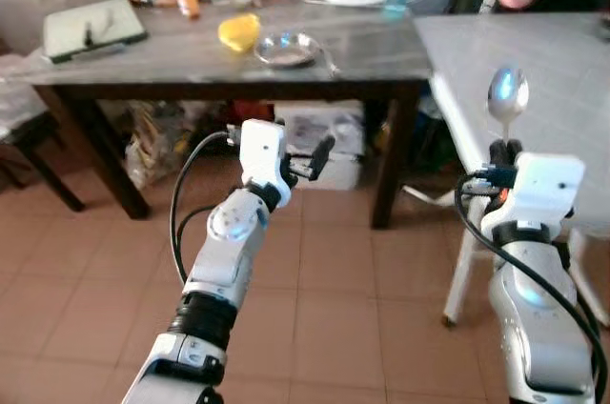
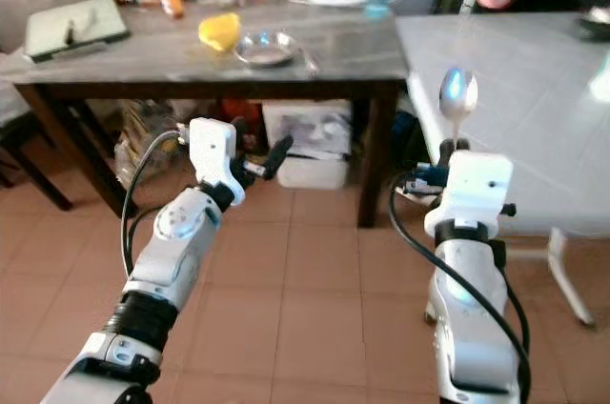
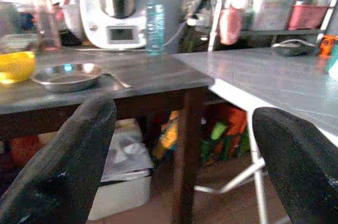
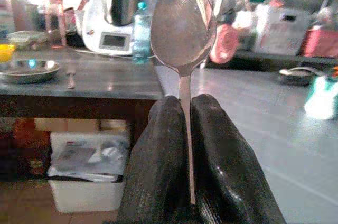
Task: Setting the table
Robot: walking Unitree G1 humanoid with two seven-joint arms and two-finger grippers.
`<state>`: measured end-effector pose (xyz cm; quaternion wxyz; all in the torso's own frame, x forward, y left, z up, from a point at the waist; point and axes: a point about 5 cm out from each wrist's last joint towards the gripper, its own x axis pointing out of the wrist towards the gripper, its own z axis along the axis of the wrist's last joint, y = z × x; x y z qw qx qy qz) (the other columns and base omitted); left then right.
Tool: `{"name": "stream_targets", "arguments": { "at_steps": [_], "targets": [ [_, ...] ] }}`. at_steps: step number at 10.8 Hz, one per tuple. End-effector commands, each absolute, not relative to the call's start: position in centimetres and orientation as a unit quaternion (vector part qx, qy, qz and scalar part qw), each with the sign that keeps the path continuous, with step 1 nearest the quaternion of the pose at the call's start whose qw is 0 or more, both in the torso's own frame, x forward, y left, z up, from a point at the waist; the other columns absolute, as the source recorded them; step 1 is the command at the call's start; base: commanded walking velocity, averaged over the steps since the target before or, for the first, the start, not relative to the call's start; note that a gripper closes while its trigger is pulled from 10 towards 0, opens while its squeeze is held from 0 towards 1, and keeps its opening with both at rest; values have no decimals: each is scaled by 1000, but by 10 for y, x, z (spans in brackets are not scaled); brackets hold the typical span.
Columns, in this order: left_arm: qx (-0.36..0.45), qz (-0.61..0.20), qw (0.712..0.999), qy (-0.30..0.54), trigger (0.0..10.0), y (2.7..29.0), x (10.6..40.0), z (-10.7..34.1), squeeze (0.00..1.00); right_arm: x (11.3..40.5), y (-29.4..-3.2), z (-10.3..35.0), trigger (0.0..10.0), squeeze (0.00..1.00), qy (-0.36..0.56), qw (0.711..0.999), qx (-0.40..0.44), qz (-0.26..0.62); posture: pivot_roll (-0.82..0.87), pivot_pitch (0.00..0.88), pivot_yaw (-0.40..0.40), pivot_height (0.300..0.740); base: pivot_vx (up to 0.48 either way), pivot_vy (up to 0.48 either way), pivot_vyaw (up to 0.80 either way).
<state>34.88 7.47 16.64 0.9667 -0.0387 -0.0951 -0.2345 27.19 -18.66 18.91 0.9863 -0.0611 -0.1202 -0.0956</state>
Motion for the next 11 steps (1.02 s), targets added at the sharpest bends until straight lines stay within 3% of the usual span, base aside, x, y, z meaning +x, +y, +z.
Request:
{"name": "stream_targets", "arguments": {
  "at_steps": [1,11],
  "targets": [
    [-36,-227,969,-91,10000,80,349,165,0,273,-182,192,10000,0,-128,986,-62,-87,76,91,44,740,472,0,0],
    [-40,-239,967,-83,10000,72,347,163,0,273,-187,193,10000,0,-127,986,-64,-92,64,94,43,740,472,0,0]
  ]
}}
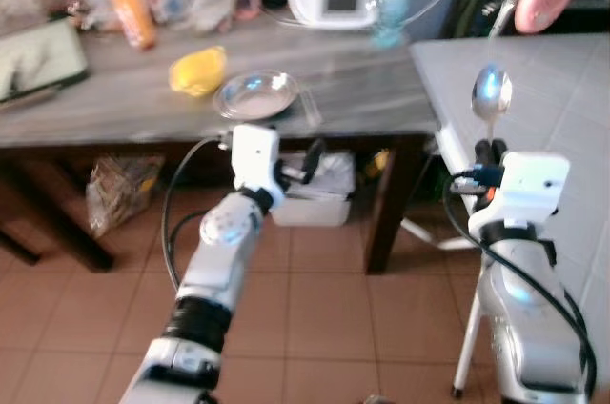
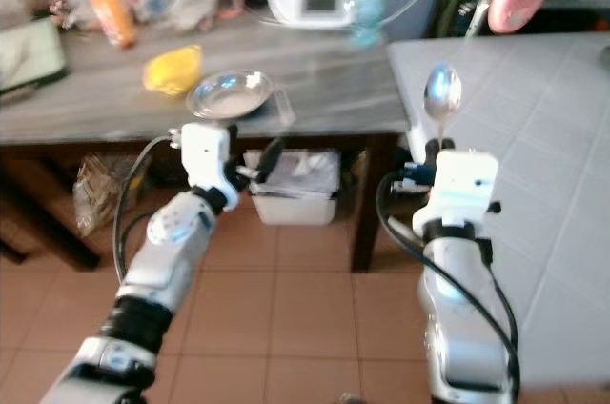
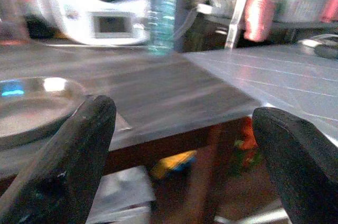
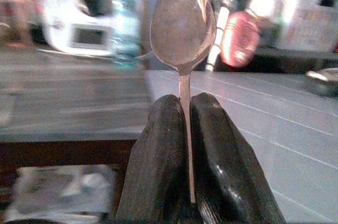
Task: Setting the table
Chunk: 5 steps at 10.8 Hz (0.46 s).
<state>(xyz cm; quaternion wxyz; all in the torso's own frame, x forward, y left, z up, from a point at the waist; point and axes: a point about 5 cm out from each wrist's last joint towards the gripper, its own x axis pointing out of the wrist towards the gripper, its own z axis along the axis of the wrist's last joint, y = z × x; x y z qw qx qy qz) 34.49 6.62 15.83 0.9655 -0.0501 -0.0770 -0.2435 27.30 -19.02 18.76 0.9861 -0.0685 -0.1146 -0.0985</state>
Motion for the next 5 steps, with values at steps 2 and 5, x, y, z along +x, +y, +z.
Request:
{"name": "stream_targets", "arguments": {
  "at_steps": [2,5],
  "targets": [
    [-42,-240,966,-83,10000,71,347,162,0,274,-186,194,10000,0,-129,985,-64,-92,63,90,42,740,476,0,0],
    [-43,-240,966,-82,10000,69,347,161,0,273,-187,195,10000,0,-130,985,-65,-91,60,89,40,740,480,0,0]
  ]
}}
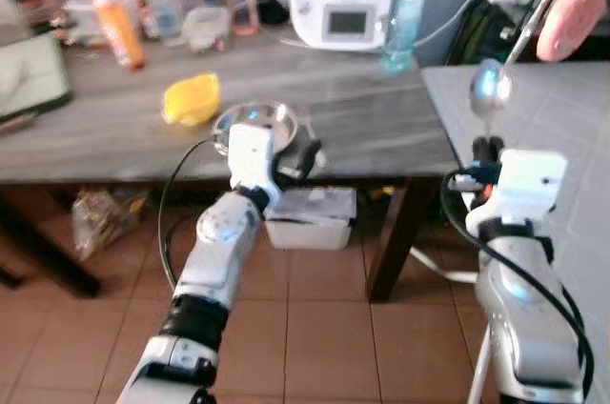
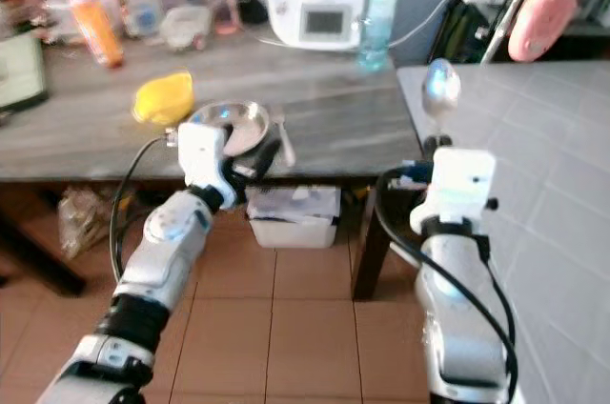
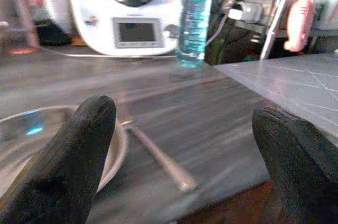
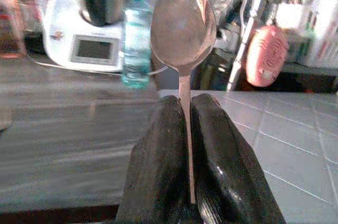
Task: Setting the table
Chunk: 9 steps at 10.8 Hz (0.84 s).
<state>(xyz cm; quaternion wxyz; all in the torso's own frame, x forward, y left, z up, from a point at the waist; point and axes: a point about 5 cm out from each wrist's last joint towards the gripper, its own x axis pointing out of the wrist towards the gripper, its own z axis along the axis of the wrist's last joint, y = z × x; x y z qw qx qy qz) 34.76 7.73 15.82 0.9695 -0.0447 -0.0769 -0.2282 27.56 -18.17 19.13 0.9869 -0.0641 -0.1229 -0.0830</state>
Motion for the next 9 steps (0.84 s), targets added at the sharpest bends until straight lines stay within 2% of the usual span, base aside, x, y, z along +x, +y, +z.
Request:
{"name": "stream_targets", "arguments": {
  "at_steps": [1,7,8,9],
  "targets": [
    [-43,-241,966,-82,10000,69,347,161,0,273,-187,195,10000,0,-130,985,-66,-90,59,88,40,740,480,0,0],
    [-41,-240,967,-77,10000,68,348,160,0,275,-187,194,10000,0,-128,986,-67,-86,63,81,36,740,471,0,0],
    [-38,-238,967,-76,10000,70,348,160,0,275,-187,194,10000,0,-127,986,-67,-85,65,81,35,740,375,0,0],
    [-35,-237,968,-77,10000,73,348,160,0,275,-187,193,10000,0,-126,986,-66,-85,65,81,35,740,0,0,0]
  ]
}}
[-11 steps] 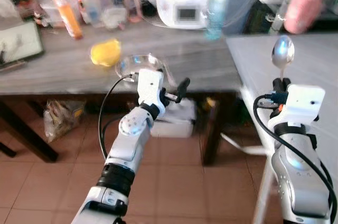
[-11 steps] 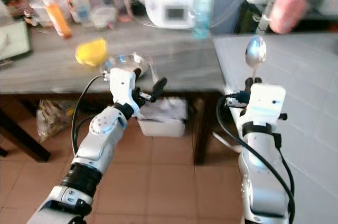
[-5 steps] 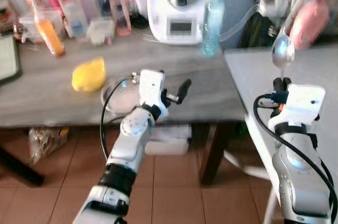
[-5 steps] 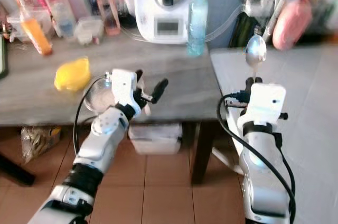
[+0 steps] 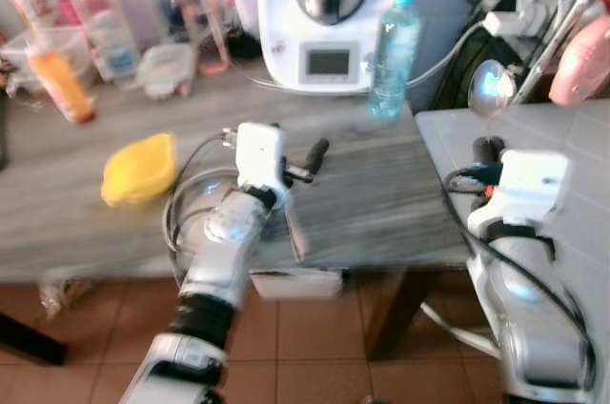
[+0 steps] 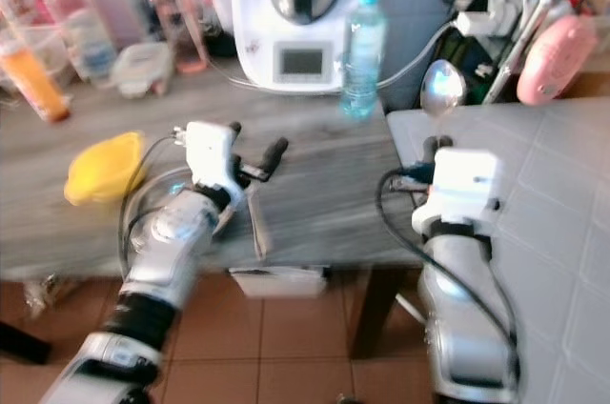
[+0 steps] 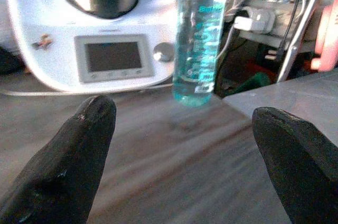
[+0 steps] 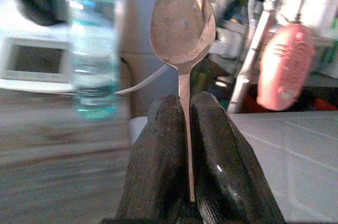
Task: Setting the table
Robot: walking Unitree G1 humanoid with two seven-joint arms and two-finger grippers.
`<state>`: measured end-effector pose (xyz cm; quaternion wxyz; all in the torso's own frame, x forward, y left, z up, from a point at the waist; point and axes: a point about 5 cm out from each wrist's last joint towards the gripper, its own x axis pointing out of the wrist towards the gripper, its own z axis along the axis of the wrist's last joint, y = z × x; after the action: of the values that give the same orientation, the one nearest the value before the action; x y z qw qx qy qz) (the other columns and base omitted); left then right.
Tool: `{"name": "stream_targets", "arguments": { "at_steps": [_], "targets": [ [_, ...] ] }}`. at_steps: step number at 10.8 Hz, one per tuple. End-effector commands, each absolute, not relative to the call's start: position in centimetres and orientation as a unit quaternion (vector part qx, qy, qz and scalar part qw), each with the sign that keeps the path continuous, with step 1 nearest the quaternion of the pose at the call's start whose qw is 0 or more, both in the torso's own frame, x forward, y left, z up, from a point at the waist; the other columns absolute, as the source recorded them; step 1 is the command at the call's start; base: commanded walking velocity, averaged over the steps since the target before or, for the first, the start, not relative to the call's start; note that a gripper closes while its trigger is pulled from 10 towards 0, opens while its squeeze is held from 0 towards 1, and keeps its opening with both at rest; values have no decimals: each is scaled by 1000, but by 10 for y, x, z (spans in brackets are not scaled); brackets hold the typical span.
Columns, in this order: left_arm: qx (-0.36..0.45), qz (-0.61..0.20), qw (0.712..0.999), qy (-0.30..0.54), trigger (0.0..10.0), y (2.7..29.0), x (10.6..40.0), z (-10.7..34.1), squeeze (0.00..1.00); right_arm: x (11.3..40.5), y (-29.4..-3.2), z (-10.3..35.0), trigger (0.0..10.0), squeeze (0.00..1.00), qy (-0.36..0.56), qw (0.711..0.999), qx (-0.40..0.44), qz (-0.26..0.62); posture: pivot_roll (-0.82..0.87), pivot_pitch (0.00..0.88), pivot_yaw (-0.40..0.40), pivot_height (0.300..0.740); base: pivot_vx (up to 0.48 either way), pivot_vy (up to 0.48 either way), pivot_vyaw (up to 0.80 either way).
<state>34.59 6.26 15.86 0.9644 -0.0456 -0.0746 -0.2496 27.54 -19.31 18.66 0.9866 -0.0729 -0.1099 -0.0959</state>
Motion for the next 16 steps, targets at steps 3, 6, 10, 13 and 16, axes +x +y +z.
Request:
{"name": "stream_targets", "arguments": {
  "at_steps": [3,6,10,13,16],
  "targets": [
    [2,-254,962,-97,10000,95,342,163,0,274,-185,191,10000,0,-120,988,-65,-77,69,88,39,740,0,0,0],
    [63,-308,944,-101,10000,127,326,171,0,272,-183,186,10000,0,-109,990,-60,-69,80,103,43,740,0,0,0],
    [82,-355,926,-99,10000,133,310,176,0,273,-161,169,10000,0,-56,998,-3,-9,102,126,42,740,0,0,0],
    [80,-381,918,-75,10000,134,303,170,0,271,-156,157,10000,0,-20,999,21,13,101,134,39,740,0,0,0],
    [78,-395,913,-60,10000,132,298,165,0,269,-145,138,10000,0,28,997,47,59,103,141,38,740,0,0,0]
  ]
}}
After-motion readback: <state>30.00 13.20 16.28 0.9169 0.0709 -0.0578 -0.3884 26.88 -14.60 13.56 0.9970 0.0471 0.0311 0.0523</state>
